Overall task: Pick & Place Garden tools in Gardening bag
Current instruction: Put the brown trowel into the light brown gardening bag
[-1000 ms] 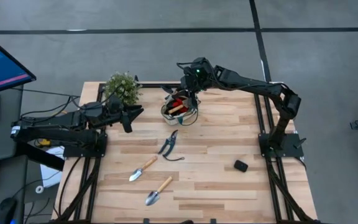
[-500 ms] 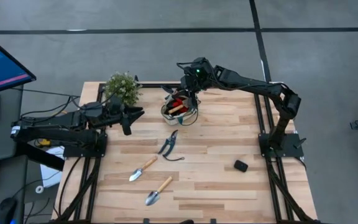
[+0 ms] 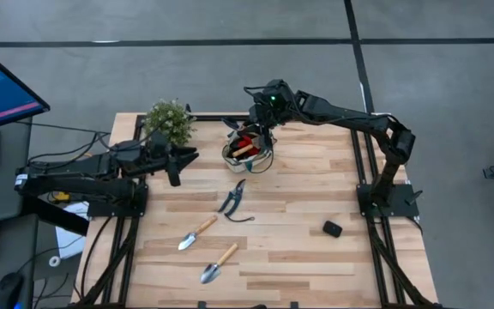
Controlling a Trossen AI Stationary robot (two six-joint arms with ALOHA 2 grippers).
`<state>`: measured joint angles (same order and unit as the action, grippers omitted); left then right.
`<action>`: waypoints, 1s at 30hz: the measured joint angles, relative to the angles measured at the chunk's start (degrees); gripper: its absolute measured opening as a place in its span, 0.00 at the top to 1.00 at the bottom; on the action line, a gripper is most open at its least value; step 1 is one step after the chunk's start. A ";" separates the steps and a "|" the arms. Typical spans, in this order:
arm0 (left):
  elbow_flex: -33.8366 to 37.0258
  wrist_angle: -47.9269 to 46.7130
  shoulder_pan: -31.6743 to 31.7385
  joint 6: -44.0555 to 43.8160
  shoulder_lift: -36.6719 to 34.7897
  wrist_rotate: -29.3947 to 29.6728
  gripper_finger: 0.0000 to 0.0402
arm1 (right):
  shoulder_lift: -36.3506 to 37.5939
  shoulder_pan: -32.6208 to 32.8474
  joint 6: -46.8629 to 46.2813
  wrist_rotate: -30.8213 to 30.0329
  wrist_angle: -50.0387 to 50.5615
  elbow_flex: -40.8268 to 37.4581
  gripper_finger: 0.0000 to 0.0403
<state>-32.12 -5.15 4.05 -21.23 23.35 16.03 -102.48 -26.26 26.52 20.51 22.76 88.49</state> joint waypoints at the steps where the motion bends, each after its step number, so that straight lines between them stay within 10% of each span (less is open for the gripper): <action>1: 0.00 0.00 -0.02 0.00 -0.15 0.00 0.72 | 0.00 0.00 0.00 0.00 0.00 0.00 0.87; 30: 0.02 -3.50 0.00 1.97 -4.22 -0.02 0.72 | -0.07 0.26 0.00 -0.03 0.58 -5.63 0.87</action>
<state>-32.10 -8.64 4.05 -19.27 19.14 16.01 -102.55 -26.00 26.52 20.49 23.35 82.86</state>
